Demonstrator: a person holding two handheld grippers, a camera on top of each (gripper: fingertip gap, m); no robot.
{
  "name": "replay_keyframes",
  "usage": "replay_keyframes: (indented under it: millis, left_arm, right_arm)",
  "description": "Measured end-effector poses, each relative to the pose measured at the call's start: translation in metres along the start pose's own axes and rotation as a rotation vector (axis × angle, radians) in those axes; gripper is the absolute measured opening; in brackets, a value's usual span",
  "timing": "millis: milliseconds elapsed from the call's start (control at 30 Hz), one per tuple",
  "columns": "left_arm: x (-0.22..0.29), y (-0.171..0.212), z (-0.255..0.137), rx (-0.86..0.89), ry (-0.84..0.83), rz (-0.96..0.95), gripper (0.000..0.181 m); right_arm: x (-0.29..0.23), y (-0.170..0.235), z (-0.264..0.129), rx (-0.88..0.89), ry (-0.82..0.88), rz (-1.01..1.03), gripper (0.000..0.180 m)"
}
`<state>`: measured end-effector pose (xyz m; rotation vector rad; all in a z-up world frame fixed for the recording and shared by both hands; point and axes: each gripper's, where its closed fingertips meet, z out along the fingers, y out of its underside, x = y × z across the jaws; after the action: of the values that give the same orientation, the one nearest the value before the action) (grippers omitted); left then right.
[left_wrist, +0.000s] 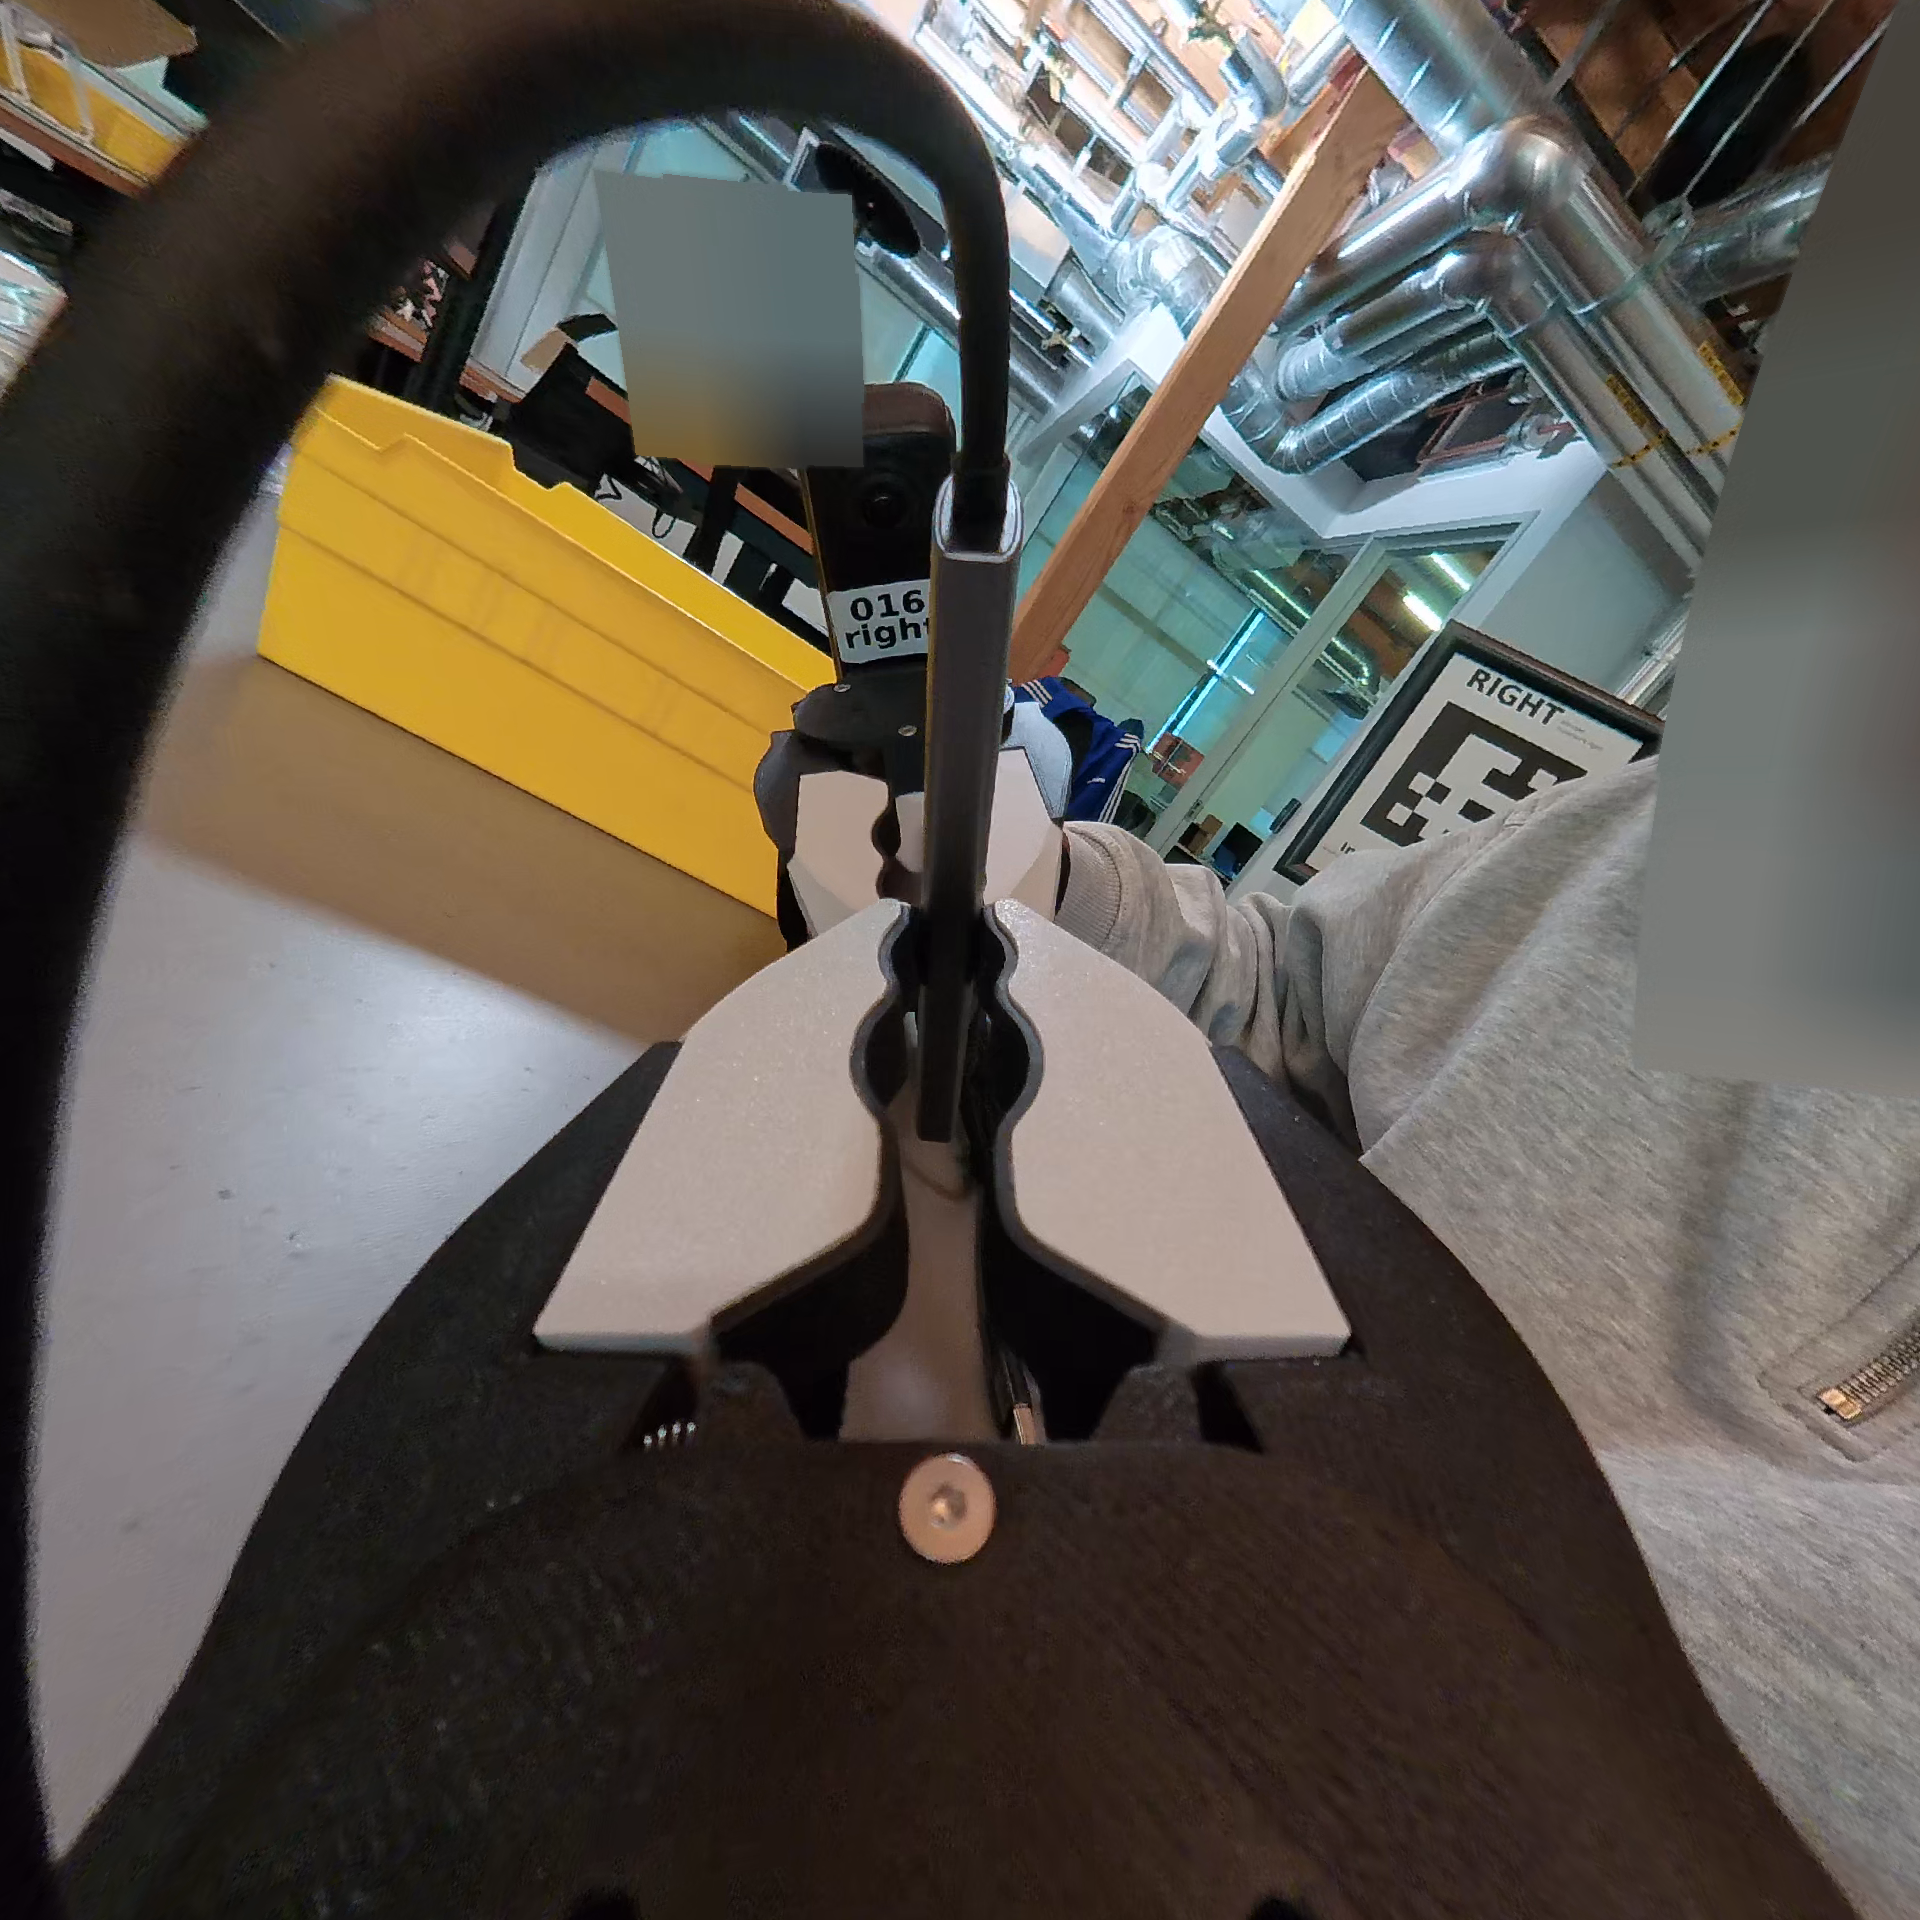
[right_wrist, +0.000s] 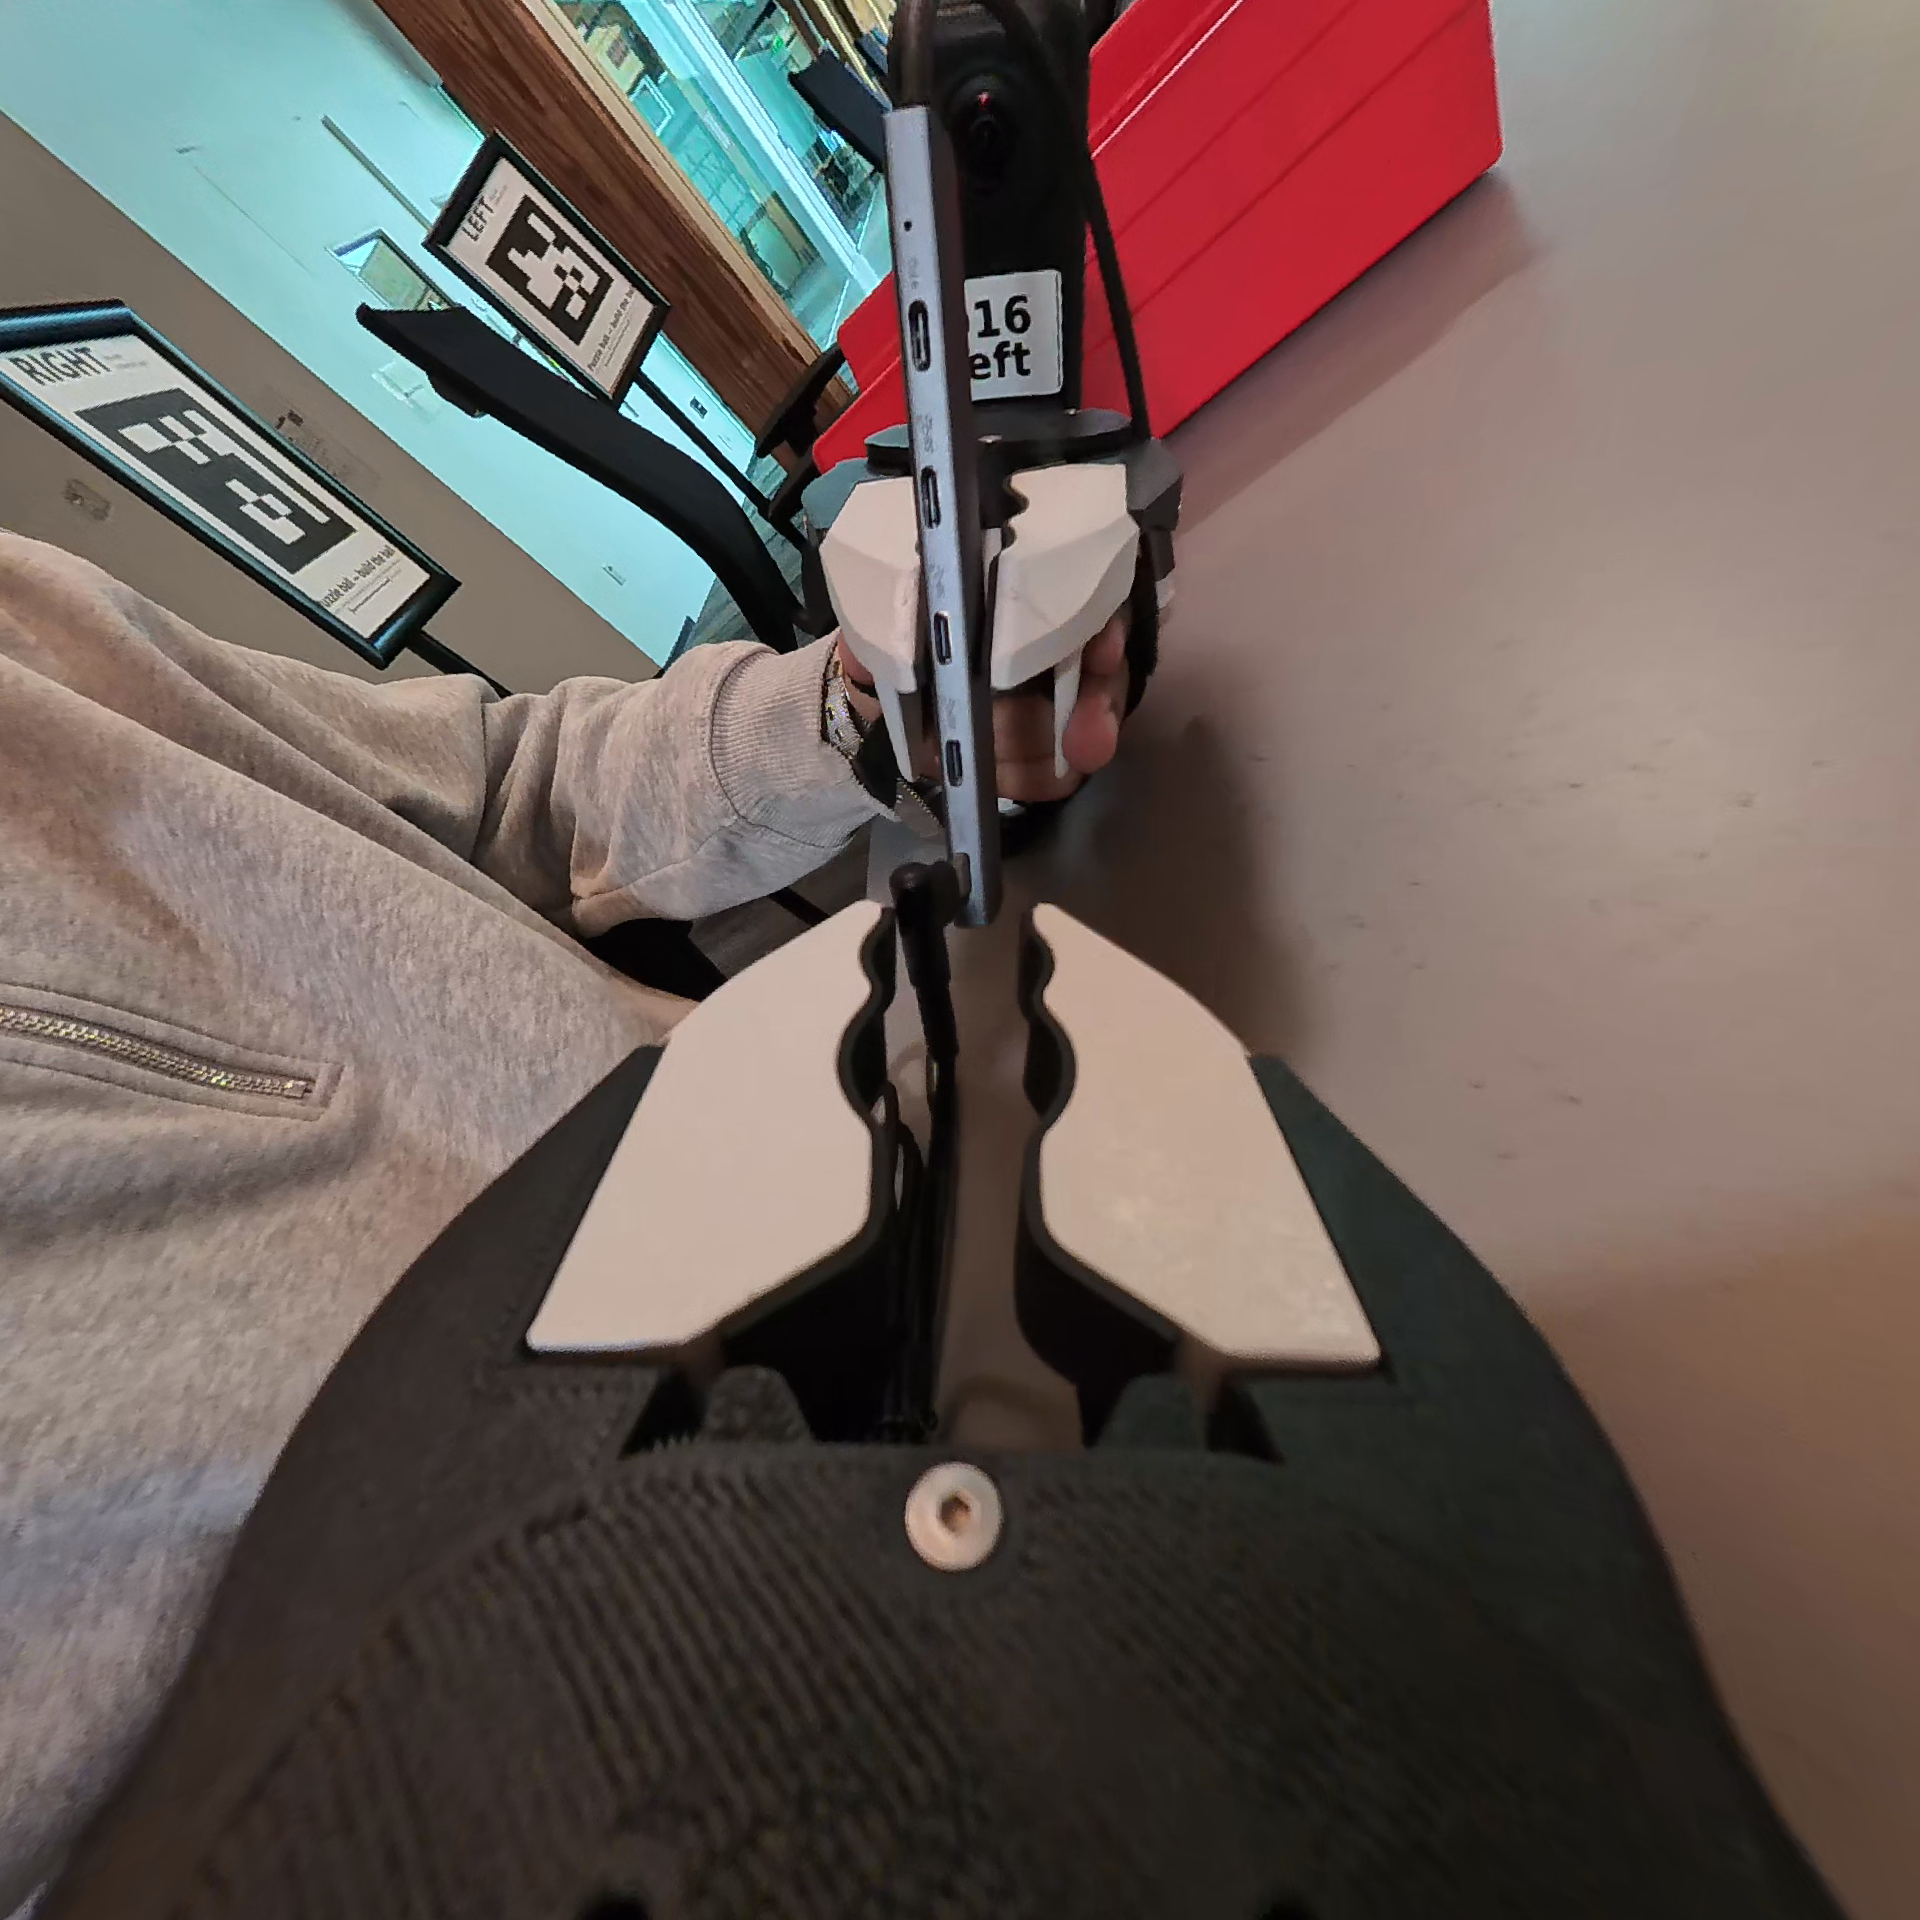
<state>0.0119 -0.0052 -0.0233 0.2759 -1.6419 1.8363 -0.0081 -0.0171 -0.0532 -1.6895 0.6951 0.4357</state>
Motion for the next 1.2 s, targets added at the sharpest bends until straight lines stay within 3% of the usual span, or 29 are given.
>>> replay_keyframes:
  millis: [167,800,1000,1200]
  left_arm:
    - [-0.002,-0.001,-0.001,0.005,-0.007,-0.006,0.01]
    - [-0.005,0.0,0.0,0.013,-0.011,-0.046,0.01]
    - [-0.023,0.002,0.0,0.011,-0.125,-0.114,0.012]
    - [-0.025,0.021,0.007,-0.121,-0.159,-0.142,0.013]
  right_arm:
    - [-0.003,-0.002,0.0,0.008,0.0,-0.037,0.008]
    - [-0.002,0.0,0.003,-0.012,0.023,-0.036,0.008]
    - [0.011,-0.002,0.0,0.019,0.076,-0.009,0.007]
    - [0.011,-0.008,-0.003,0.074,0.058,0.018,0.008]
